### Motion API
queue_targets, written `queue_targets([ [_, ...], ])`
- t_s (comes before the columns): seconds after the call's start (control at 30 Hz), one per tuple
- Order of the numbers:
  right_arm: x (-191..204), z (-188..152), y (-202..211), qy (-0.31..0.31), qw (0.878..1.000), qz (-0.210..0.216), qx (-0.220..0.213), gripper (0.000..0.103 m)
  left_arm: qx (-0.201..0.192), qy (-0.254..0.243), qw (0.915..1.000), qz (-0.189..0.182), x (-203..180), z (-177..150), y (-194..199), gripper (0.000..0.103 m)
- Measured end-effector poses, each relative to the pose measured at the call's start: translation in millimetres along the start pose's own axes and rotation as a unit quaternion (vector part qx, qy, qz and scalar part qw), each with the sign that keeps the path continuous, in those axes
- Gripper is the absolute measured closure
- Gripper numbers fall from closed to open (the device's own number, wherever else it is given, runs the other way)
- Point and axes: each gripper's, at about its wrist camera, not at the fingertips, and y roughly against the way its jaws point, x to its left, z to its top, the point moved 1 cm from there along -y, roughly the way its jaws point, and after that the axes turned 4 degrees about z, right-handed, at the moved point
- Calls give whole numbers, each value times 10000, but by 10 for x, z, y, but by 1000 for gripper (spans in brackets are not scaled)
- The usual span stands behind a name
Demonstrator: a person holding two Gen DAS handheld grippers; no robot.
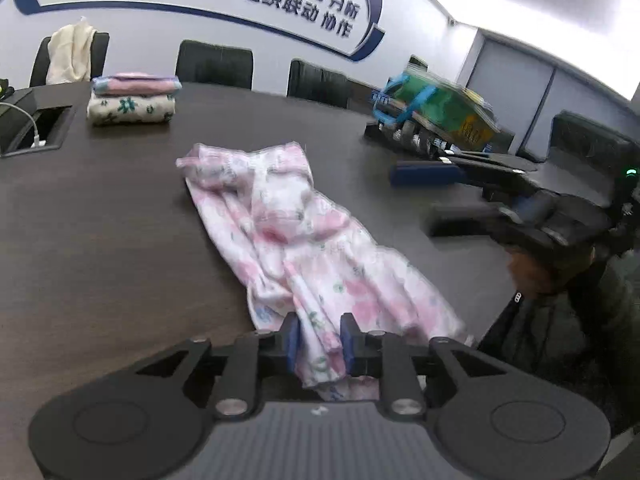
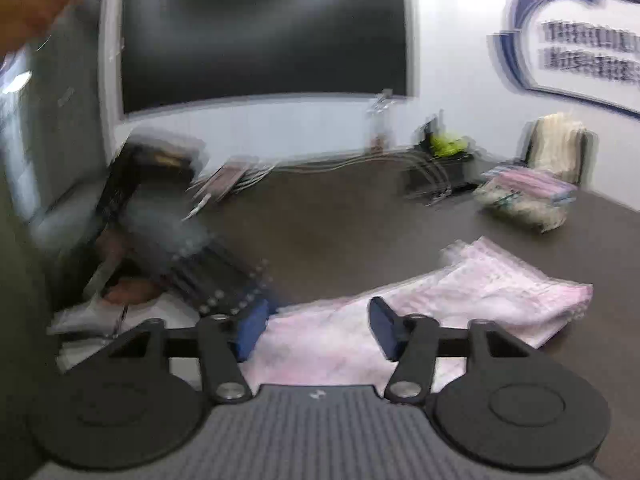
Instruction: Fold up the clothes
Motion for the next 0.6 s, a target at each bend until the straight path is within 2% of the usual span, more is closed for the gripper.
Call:
queue_targets([
  [0.1, -200, 69, -155, 59, 9955, -936, 145, 34, -217, 21, 9993, 300, 138, 283, -19, 74],
  [0.13, -250, 72, -228, 81, 9947, -1002, 212, 34, -289, 28, 9988, 399, 185, 377, -25, 74],
  [0.2, -295, 59, -412, 85, 9959, -834, 331, 34, -228, 150, 9974, 664, 267, 516, -154, 75],
  [0.27, -319, 51, -626, 88, 9939, -926, 595, 34, -187, 364, 9957, 828, 333, 619, -284, 75],
  [0.37, -352, 85, -842, -254, 9912, -1049, 760, 34, -181, 537, 9928, 1053, 427, 759, -437, 75],
  [0.47, -357, 115, -1032, -676, 9889, -981, 886, 36, -192, 525, 9909, 1222, 502, 881, -557, 75],
  [0.5, -370, 106, -1075, -698, 9877, -1025, 949, 40, -182, 444, 9911, 1241, 516, 913, -591, 74],
  [0.53, -389, 95, -1104, -717, 9867, -1055, 1008, 63, -140, 355, 9917, 1228, 520, 939, -628, 74],
  [0.57, -409, 84, -1134, -735, 9856, -1086, 1067, 90, -92, 264, 9923, 1209, 523, 965, -665, 73],
  [0.6, -429, 73, -1163, -753, 9845, -1116, 1125, 93, -58, 196, 9925, 1208, 520, 967, -690, 68],
])
